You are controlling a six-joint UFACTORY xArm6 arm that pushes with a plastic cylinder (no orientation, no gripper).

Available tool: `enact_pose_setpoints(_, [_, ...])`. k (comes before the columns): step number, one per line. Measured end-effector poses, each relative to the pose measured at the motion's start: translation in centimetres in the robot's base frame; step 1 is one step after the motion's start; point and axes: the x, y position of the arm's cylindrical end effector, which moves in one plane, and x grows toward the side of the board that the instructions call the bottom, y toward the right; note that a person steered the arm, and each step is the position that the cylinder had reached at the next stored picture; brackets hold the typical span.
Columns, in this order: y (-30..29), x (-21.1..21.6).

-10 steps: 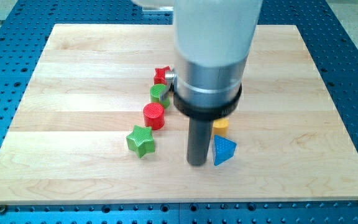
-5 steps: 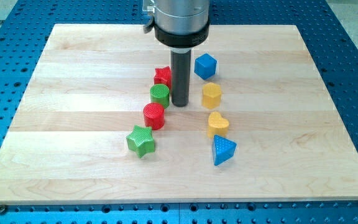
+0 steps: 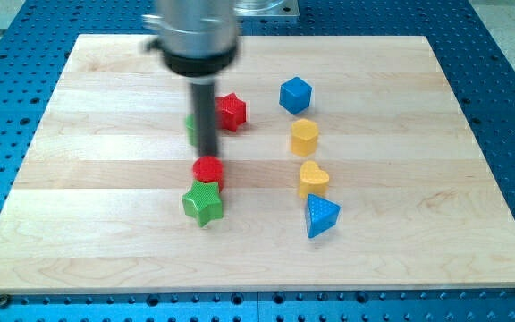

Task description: Move the green circle to the top left corner

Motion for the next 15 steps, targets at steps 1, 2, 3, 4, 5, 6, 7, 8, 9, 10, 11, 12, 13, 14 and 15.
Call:
enact_pose_setpoints(1, [-6.0,-1.7])
enact_pose_setpoints(2, [1.7,-0.1])
enact_pose_setpoints(3, [8.2,0.5])
enact_pose_setpoints(4, [1.7,-5.4])
enact_pose_setpoints(5, [-4.9,-8.7])
enact_pose_setpoints(6, [-1.1,-4.8])
enact_pose_setpoints(7, [0.4,-1.3])
enact_pose_setpoints(8, [-2.7,-2.5])
enact_pose_setpoints(9, [-6.4,-8.1])
enact_pose_setpoints(10, [-7.7,-8.5])
enact_pose_setpoints(11, [-7.3,-2.8])
enact_pose_setpoints(12, [-11.1,-1.8])
enact_pose_setpoints(13, [-10.8,-4.6])
enact_pose_setpoints(14, [-8.1,-9.4])
enact_pose_setpoints(15, [-8.1,-13.5])
